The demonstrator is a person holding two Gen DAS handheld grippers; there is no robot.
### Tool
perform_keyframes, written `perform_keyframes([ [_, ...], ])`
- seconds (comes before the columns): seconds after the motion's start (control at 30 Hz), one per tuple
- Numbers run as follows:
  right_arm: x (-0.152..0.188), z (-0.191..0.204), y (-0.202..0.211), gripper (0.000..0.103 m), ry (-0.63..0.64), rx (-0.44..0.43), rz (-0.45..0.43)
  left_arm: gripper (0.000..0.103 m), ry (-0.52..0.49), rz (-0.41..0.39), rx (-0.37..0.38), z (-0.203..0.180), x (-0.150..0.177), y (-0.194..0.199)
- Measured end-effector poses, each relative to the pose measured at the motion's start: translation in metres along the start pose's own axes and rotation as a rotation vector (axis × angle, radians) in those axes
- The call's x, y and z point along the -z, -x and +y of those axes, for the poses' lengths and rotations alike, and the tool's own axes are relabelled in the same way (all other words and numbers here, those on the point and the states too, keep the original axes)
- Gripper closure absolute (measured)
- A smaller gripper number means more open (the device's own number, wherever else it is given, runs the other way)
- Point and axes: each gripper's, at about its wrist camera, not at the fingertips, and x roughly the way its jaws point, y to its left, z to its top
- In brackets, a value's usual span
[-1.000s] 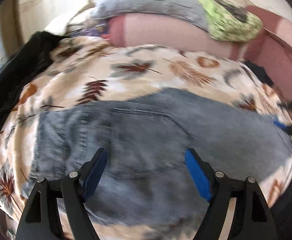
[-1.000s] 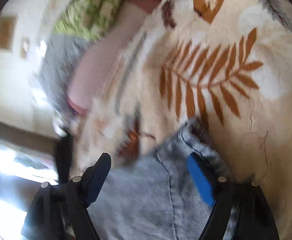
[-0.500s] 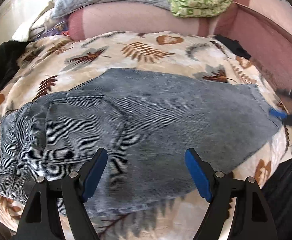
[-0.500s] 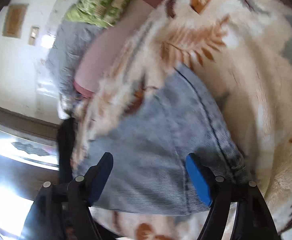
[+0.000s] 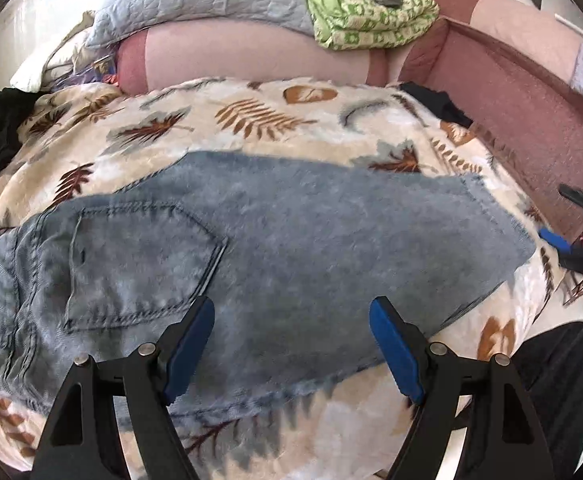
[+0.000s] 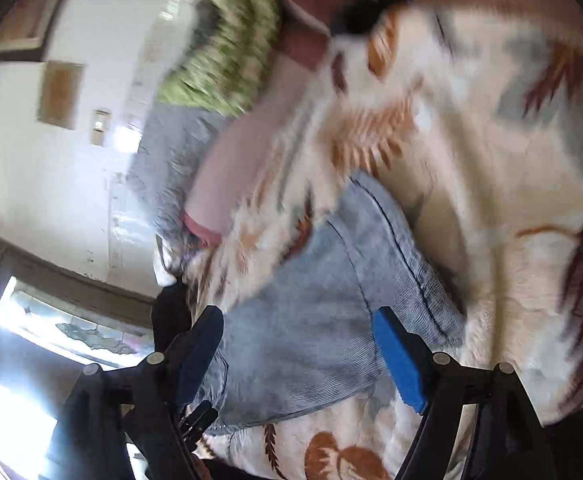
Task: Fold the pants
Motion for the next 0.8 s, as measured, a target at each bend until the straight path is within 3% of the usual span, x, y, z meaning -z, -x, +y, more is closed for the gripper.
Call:
perform_keyframes([
  [0.23, 0.014, -0.045, -0.019, 0.019, -0.194, 0.101, 0.044, 0.023, 0.082, 0.031, 0.108, -0.031, -0.024, -0.024],
  [0.4, 0.0, -0.057, -0.024, 0.02, -0.211, 0.115, 0.009, 0.023, 0.125, 0.065, 0.147, -0.05, -0.034, -0.041],
  [0.63, -0.003, -0.059, -0.025, 0.02, -0.219, 0.119, -0.024, 0.023, 0.193, 0.126, 0.112, -0.063, -0.045, -0.076],
  [0.8, -0.001, -0.064, -0.022, 0.02, -0.186, 0.082, -0.028, 0.023, 0.164, 0.137, 0.044, -0.084, -0.053, -0.093],
])
